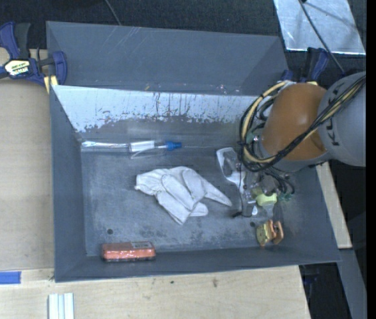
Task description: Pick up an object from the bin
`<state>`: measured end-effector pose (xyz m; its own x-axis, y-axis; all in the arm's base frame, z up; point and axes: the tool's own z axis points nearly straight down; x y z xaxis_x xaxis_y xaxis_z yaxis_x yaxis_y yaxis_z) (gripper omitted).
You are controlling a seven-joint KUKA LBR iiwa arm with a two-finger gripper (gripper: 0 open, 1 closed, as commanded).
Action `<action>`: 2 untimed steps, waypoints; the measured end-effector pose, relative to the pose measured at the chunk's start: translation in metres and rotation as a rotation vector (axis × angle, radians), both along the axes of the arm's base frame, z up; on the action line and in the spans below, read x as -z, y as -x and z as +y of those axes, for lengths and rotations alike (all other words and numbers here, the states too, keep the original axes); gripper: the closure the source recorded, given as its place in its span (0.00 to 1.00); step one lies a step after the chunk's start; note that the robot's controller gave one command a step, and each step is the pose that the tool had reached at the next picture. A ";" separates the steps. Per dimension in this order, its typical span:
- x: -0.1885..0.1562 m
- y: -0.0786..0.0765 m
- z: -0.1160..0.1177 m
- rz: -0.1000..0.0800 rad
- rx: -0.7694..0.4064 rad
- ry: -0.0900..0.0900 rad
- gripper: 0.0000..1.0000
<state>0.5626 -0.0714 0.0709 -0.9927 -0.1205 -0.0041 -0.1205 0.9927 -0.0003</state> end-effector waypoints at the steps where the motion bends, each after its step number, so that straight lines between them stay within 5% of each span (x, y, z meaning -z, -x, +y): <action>1: -0.026 -0.001 0.021 0.004 -0.104 0.000 0.00; 2: -0.041 -0.003 0.040 -0.003 -0.034 0.000 0.00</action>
Offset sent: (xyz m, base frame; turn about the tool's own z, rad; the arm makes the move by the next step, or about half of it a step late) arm 0.0017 0.0550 0.0459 0.0629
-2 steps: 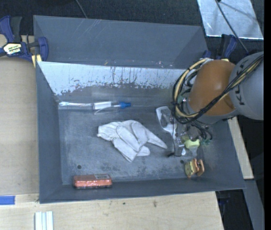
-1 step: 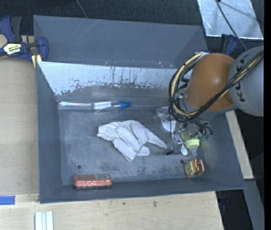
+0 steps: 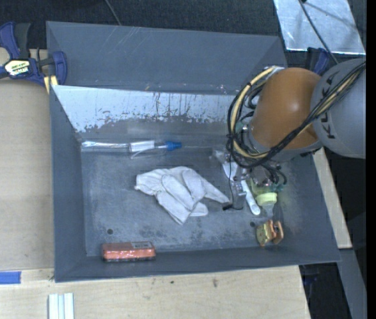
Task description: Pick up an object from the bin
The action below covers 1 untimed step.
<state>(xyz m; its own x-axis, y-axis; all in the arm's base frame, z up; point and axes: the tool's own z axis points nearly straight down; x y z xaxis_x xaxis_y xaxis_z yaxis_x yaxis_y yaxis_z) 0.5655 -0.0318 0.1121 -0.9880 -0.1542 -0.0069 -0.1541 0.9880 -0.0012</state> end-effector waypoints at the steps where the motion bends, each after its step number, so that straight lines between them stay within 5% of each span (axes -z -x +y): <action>1: -0.001 -0.007 0.007 0.003 0.080 -0.001 0.00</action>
Offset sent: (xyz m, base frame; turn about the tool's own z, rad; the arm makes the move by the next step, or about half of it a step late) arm 0.0354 0.0054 -0.0357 -0.3291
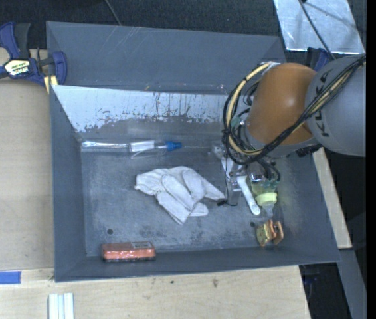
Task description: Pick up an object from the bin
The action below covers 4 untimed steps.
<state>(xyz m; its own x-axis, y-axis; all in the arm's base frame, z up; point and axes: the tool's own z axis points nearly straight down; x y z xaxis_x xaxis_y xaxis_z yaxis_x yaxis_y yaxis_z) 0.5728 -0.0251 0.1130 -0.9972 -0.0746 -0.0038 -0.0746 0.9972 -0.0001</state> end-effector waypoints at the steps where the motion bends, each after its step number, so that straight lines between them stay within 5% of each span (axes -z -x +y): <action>1: 0.019 -0.017 0.000 -0.003 -0.276 0.002 0.00; 2: 0.041 -0.005 0.032 -0.002 -0.203 0.001 1.00; 3: 0.041 -0.005 0.032 -0.002 -0.203 0.001 1.00; 4: -0.072 -0.004 0.053 0.001 -0.219 0.001 1.00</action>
Offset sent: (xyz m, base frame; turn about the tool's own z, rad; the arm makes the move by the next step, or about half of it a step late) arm 0.0033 0.0327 -0.0430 -0.2026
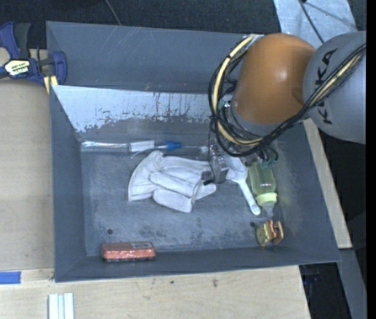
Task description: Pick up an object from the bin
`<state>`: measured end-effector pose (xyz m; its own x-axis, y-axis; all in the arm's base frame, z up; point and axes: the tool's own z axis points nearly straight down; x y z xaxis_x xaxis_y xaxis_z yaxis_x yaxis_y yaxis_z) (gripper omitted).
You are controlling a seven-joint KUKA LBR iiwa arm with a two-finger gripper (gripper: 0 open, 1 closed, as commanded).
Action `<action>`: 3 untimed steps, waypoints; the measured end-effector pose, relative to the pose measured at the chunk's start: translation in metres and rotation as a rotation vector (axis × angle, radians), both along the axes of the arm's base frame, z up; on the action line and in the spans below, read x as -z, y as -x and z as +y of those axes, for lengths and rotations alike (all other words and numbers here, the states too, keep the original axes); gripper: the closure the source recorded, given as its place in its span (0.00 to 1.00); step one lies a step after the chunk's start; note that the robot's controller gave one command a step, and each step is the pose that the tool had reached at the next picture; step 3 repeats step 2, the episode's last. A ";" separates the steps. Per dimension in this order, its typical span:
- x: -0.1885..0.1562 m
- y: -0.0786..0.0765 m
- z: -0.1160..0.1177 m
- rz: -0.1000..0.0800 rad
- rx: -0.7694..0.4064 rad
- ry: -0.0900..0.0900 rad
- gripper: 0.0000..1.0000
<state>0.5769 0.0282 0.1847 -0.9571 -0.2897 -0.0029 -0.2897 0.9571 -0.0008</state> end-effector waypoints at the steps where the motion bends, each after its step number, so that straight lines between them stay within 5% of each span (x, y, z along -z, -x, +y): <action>1: 0.000 0.000 0.000 0.000 -0.001 0.000 1.00; 2: -0.105 -0.014 -0.008 0.000 -0.006 0.000 1.00; 3: -0.105 -0.014 -0.008 0.000 -0.006 0.000 1.00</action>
Offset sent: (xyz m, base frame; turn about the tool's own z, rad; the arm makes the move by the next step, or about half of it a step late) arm 0.0129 -0.0074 0.1046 -0.0074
